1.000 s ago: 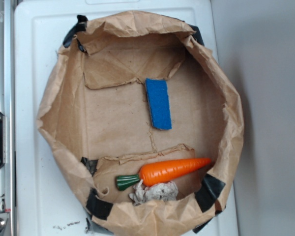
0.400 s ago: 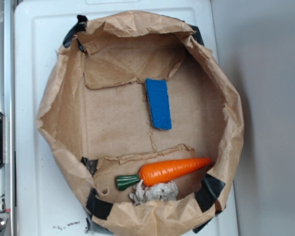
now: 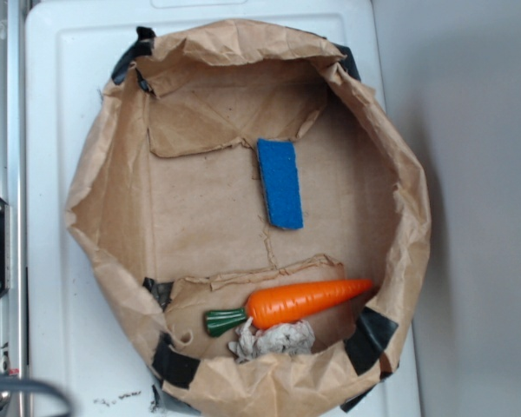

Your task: Grab the blue sponge.

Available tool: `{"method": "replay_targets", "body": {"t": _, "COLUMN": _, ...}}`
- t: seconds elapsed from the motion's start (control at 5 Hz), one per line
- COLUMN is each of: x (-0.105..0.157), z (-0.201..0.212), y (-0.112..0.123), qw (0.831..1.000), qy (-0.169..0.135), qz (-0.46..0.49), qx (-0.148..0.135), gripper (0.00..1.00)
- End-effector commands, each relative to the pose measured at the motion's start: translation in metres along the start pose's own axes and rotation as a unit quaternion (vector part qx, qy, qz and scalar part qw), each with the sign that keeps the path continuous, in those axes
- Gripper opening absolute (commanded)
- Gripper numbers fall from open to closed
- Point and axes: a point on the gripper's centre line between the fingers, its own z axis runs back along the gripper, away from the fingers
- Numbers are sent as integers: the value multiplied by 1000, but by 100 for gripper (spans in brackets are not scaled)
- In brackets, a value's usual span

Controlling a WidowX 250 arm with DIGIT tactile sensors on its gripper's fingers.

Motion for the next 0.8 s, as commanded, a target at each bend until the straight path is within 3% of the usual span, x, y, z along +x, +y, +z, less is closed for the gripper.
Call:
{"method": "replay_targets", "body": {"t": 0.0, "x": 69, "z": -43, "y": -10, "qw": 1000, "qy": -19, "qz": 1, "qx": 3, "gripper": 100}}
{"method": "replay_targets", "body": {"t": 0.2, "x": 59, "z": -70, "y": 17, "qw": 996, "qy": 14, "qz": 86, "qx": 32, "gripper": 100}}
{"method": "replay_targets", "body": {"t": 0.4, "x": 63, "z": -78, "y": 28, "qw": 995, "qy": 62, "qz": 76, "qx": 15, "gripper": 100}}
{"method": "replay_targets", "body": {"t": 0.6, "x": 63, "z": -78, "y": 28, "qw": 995, "qy": 62, "qz": 76, "qx": 15, "gripper": 100}}
